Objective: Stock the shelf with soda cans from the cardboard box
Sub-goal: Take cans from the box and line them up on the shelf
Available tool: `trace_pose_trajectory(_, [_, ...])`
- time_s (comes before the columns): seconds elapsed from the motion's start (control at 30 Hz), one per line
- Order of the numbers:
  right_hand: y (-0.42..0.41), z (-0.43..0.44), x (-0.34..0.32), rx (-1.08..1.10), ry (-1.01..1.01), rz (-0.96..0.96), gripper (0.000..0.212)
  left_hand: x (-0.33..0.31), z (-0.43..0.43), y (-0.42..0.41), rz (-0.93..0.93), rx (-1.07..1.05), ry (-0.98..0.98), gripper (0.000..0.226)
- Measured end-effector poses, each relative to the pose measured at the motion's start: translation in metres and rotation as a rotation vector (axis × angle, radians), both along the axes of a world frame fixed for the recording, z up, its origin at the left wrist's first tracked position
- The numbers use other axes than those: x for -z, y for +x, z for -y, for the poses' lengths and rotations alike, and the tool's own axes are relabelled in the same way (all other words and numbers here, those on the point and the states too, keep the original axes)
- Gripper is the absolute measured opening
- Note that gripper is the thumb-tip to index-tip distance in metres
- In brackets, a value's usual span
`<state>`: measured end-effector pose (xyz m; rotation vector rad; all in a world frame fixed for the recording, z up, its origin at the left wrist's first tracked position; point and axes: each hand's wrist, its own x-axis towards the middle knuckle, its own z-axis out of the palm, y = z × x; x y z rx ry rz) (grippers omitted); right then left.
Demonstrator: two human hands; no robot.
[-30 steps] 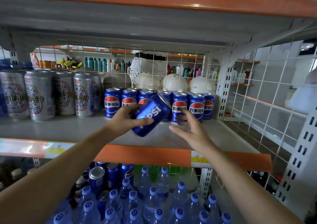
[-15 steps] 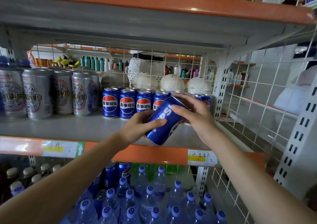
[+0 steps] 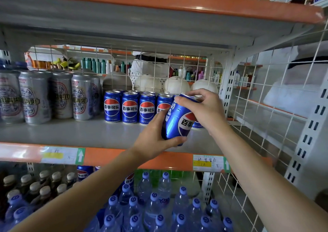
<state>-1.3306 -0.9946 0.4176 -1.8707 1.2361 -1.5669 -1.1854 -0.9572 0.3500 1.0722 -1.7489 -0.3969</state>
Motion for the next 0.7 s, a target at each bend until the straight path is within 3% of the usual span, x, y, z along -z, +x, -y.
trace_pose_trajectory(0.17, [0.002,-0.001,0.002,0.093,-0.027,-0.107,0.055,-0.002,0.003,-0.009,-0.169,0.081,0.038,0.057])
trace_pose_trajectory(0.33, [-0.011,-0.003,0.003,-0.257,0.069,0.098,0.043,0.000,0.003,-0.006,-0.339,0.193,0.121,0.041])
trace_pose_trajectory(0.53, [-0.025,-0.001,0.008,-0.651,0.223,0.244,0.053,0.000,-0.004,-0.005,-0.480,0.287,0.207,0.052])
trace_pose_trajectory(0.7, [-0.021,-0.006,0.014,-0.738,0.260,0.338,0.034,-0.001,-0.002,-0.003,-0.437,0.311,0.264,0.076])
